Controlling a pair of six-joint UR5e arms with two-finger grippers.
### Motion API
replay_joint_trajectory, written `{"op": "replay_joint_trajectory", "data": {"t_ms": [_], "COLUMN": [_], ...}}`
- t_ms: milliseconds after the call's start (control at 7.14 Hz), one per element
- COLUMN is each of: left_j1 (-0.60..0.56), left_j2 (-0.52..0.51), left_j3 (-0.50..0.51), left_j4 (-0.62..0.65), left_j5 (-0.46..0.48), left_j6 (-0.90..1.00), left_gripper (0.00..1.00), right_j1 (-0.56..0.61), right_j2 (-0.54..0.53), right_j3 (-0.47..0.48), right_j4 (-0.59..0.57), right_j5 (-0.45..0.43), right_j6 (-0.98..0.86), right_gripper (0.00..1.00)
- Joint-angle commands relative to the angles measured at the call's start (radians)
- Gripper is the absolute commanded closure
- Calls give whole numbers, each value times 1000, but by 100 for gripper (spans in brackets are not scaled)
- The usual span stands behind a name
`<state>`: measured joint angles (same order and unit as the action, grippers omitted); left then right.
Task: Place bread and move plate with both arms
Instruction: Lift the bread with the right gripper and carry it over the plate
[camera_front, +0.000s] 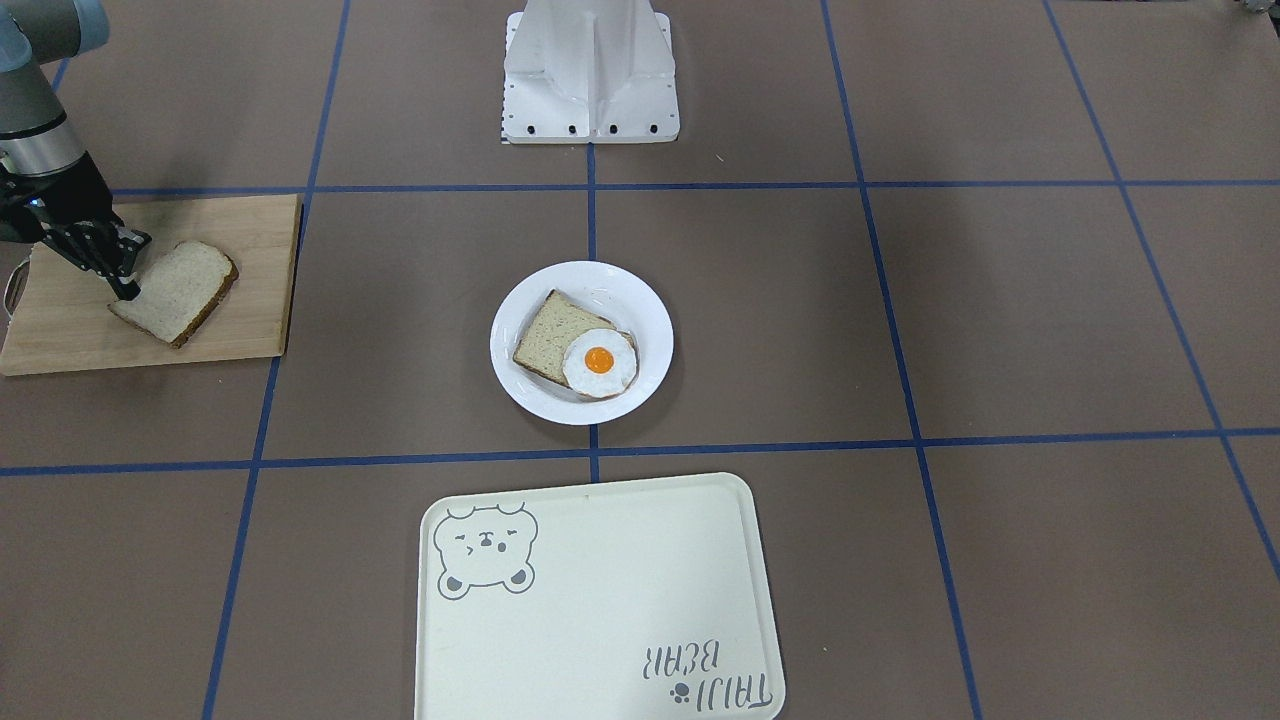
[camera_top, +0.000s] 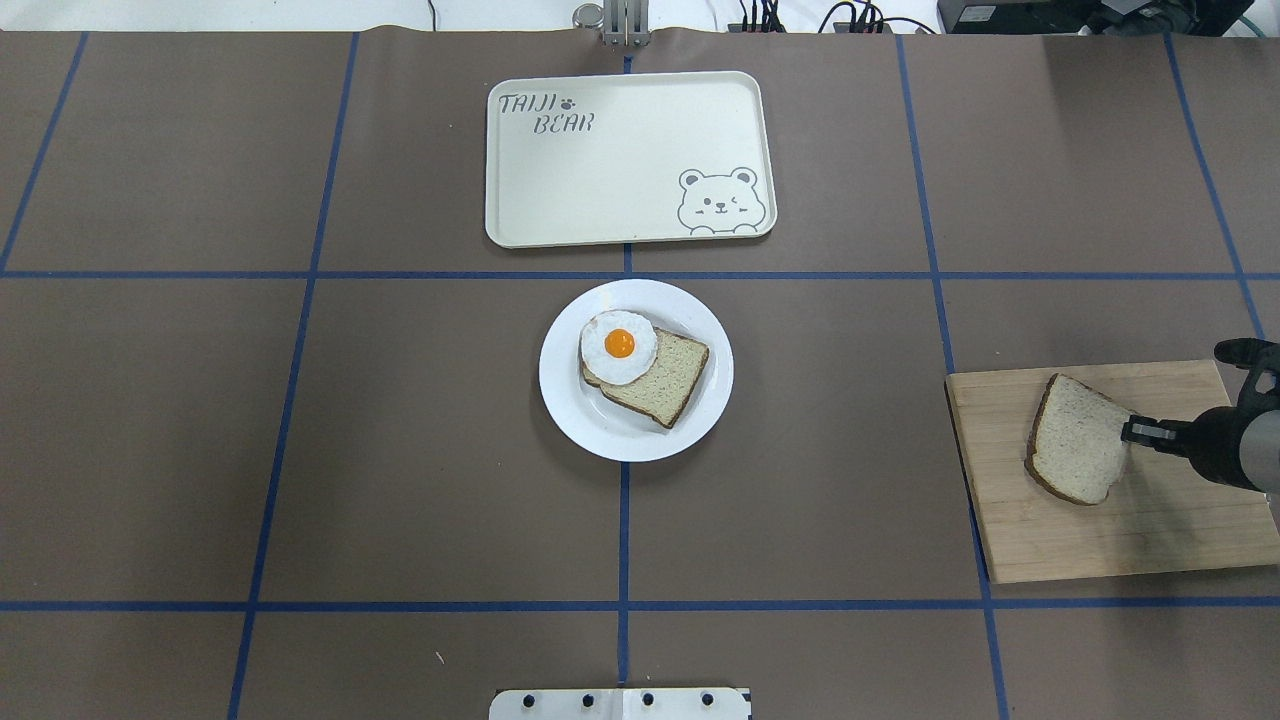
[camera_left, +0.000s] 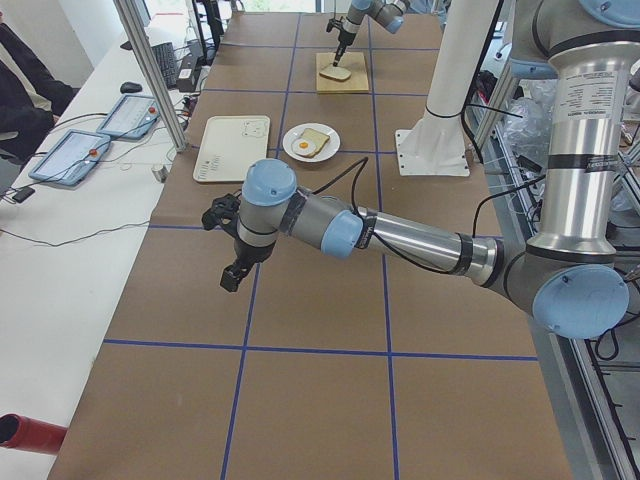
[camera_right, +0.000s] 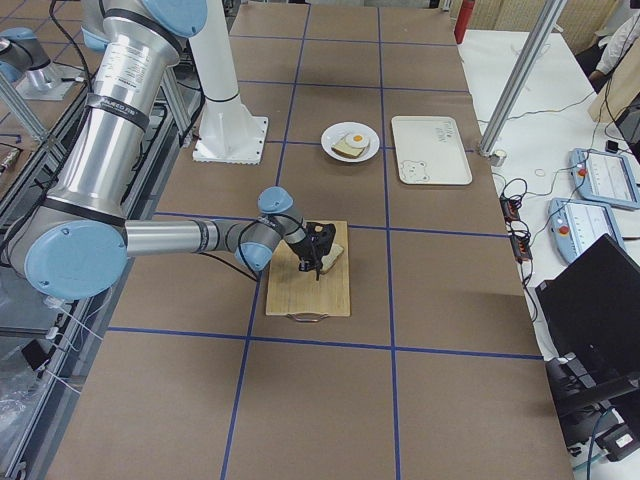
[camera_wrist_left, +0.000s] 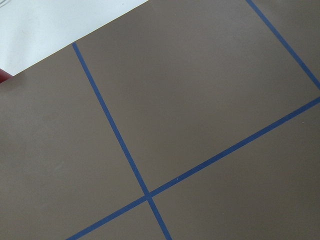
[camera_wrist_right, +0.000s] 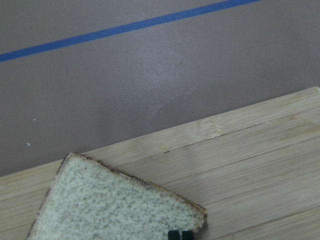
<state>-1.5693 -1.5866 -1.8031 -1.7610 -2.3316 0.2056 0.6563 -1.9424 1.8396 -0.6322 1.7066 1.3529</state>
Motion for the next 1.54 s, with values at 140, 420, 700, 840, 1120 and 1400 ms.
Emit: {"op": "replay_joint_trajectory", "data": {"t_ms": [140,420,700,840,1120,1400], "left_j1": [0,0,0,0,0,0], "left_j2": [0,-1,-1,-1,-1,-1], "left_j3": [-2,-1,-1,-1,1,4], "left_j4": [0,0,0,0,0,2], "left_j5": [0,0,0,0,0,0], "left_j6": [-2,-2,-2,-2,-2,-2], "left_gripper": [2,2,2,2,2,2], "right_j1": [149,248,339,370,375,256], "right_j2": [16,72,117,150,288,440], "right_j3": [30,30,46,53,46,58], "right_j4": [3,8,8,6,-7,-122], "right_j5": [197,328,471,513,516,336], "right_j6": [-77,-95,-95,-83,54,248], "right_gripper": [100,100,100,100,100,100]}}
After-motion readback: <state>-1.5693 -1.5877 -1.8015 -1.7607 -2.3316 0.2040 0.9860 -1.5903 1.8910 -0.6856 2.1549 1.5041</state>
